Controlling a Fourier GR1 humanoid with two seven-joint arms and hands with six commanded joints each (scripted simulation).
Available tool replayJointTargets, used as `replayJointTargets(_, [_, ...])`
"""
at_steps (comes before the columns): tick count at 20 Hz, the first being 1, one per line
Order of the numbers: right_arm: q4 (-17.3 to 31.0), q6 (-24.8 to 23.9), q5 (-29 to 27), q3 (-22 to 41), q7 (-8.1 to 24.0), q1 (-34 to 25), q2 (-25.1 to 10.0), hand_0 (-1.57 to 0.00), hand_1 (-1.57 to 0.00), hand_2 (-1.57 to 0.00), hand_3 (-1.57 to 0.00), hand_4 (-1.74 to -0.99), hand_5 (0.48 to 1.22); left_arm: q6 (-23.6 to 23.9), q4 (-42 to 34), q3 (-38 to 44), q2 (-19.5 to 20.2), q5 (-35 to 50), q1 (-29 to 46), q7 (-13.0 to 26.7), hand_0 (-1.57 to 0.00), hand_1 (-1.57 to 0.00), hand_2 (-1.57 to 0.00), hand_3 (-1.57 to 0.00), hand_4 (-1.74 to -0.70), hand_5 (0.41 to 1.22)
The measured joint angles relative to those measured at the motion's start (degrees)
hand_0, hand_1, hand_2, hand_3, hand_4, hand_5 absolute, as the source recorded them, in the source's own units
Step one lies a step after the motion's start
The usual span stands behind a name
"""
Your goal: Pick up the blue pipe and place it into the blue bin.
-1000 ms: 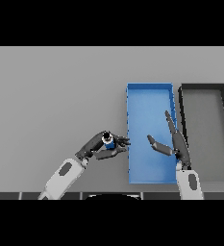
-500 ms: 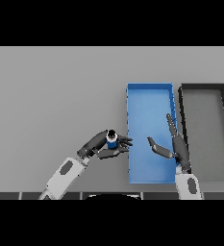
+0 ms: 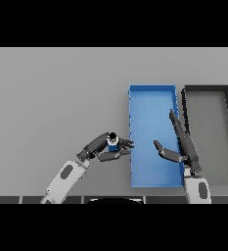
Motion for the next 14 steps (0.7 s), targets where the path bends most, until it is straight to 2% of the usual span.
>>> replayJointTargets(2, [-3.6, 3.9, -3.0, 0.4, 3.2, -2.0, -3.7, 0.00, 0.00, -0.01, 0.00, -1.171, 0.579, -0.5, -0.3, -0.3, -0.4, -0.6, 0.7, 0.4, -1.57, -1.57, -1.57, -1.57, -1.47, 1.221])
replayJointTargets(4, [-8.0, 7.3, -5.9, 2.3, 7.3, -2.7, -5.9, 0.00, 0.00, -0.01, 0.00, -1.185, 0.554, -0.5, -0.4, 0.2, -0.3, -1.6, 0.8, 0.0, -1.57, -1.57, -1.57, -1.57, -1.47, 1.221])
replayJointTargets(7, [-11.6, 10.5, -7.5, 4.8, 14.3, -6.9, -9.6, 0.00, 0.00, 0.00, 0.00, -1.219, 0.537, -1.8, -1.0, 1.1, -0.4, -1.1, 0.6, 0.3, -1.57, -1.57, -1.57, -1.57, -1.47, 1.221])
replayJointTargets(10, [-11.5, 13.0, -9.3, 7.1, 18.2, -11.7, -10.6, 0.00, 0.00, 0.00, 0.00, -1.256, 0.523, -2.0, -0.3, 0.8, -1.2, -3.2, 0.8, 0.3, -1.57, -1.57, -1.57, -1.57, -1.47, 1.221])
replayJointTargets(11, [-11.4, 12.9, -9.4, 8.6, 20.2, -13.8, -9.9, 0.00, 0.00, 0.00, 0.00, -1.249, 0.524, -2.0, 0.3, 1.4, -1.6, -3.4, 0.1, 1.1, -1.57, -1.57, -1.57, -1.57, -1.47, 1.221])
replayJointTargets(14, [-11.5, 14.5, -10.3, 11.4, 23.6, -15.4, -9.3, 0.00, 0.00, 0.00, 0.00, -1.232, 0.525, -2.3, 0.2, 1.0, -2.6, -4.5, 0.8, 0.7, -1.57, -1.57, -1.57, -1.57, -1.47, 1.221])
